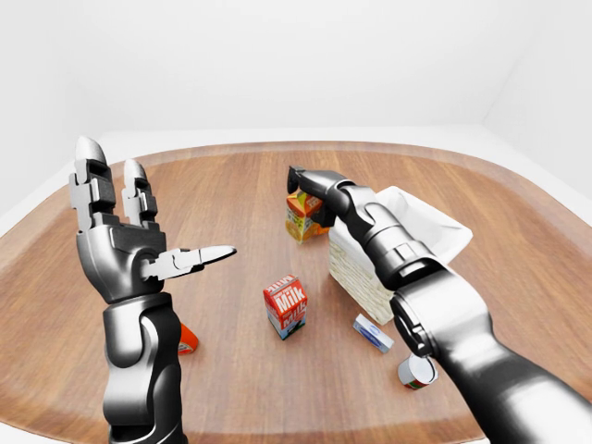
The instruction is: Pick up the orange juice, and put it in the basket.
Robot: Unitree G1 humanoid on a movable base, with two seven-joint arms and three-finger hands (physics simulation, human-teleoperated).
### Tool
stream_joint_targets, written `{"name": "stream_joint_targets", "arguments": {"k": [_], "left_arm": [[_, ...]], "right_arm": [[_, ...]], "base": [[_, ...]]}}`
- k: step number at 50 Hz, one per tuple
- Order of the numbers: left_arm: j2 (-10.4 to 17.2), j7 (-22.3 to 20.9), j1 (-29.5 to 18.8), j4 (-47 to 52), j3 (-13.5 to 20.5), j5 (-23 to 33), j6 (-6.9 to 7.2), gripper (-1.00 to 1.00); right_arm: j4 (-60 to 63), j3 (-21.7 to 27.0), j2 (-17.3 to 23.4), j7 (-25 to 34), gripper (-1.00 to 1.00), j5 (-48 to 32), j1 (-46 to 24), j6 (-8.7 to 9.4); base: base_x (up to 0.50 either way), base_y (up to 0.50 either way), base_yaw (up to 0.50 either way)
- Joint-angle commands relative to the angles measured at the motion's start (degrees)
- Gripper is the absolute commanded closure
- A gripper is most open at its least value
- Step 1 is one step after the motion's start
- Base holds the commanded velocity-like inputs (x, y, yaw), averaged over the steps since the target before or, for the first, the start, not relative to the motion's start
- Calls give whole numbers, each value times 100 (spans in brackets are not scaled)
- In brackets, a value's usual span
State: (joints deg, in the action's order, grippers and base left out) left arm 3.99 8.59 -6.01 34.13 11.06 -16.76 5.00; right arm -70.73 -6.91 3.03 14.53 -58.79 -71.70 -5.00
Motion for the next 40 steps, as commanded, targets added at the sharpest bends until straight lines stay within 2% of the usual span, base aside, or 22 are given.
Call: {"name": "stream_joint_targets", "arguments": {"k": [1, 40], "left_arm": [[5, -9, -9, -28, 10, 0, 0, -100], [12, 2, -18, -22, 10, -12, 0, -100]], "right_arm": [[229, 146, 87, 53, 100, -432, -192, 0], [1107, 351, 605, 1102, 100, -207, -702, 0]], "base": [[0, 0, 0], [0, 0, 0]]}}
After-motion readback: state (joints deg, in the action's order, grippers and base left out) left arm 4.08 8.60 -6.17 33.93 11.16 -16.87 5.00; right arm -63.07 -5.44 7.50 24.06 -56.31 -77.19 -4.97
